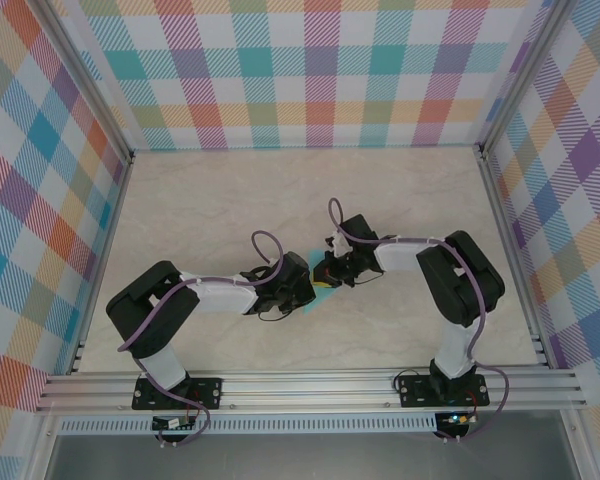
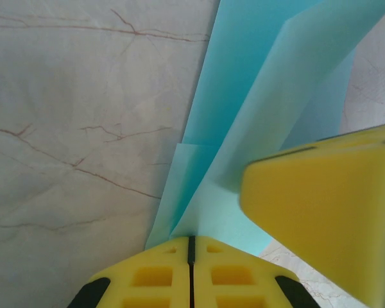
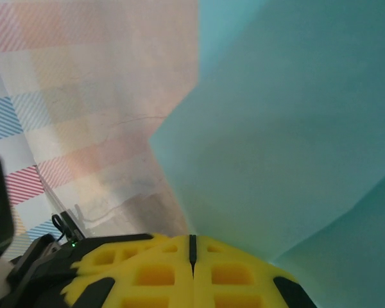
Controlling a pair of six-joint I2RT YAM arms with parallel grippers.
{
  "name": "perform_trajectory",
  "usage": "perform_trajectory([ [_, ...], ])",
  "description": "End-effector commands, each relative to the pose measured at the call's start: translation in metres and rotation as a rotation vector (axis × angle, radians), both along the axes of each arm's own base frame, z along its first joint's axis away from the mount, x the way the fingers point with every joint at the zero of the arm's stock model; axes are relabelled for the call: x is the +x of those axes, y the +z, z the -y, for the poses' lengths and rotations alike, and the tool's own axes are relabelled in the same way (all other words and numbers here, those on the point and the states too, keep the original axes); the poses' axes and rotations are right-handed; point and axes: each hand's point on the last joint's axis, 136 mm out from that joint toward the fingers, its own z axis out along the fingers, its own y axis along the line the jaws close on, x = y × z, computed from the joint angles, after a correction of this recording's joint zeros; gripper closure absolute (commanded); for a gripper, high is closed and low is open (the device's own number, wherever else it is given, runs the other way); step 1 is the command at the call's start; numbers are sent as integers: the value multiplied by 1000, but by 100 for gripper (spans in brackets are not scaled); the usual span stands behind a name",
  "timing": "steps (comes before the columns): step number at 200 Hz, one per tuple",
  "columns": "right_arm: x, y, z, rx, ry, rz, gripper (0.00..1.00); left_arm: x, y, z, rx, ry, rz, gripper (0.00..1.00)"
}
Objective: Fold a paper plane with a square sheet of paper (pick it up from the middle)
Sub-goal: Fourth fold the wing at the center of the table.
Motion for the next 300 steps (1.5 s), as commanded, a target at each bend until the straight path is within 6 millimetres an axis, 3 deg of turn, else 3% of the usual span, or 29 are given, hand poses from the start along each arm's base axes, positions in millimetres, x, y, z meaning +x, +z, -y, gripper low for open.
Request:
perform_trajectory([
  [1,3,-12,0,-23,-11,1,100,-32,-56,-50,224,24,-155,94],
  [43,17,-28,17,-134,-75,44,100,-38,-62,-57,251,24,-173,95],
  [164,69,-23,39,-94,-146,86,100,-49,-74,-65,272,8,-204,97],
  [240,80,-12,43,-81,-145,102,100,-49,-75,-66,277,4,-208,97],
  [300,98,-20,55,-115,-169,101,100,-50,-74,-66,278,-1,-208,98],
])
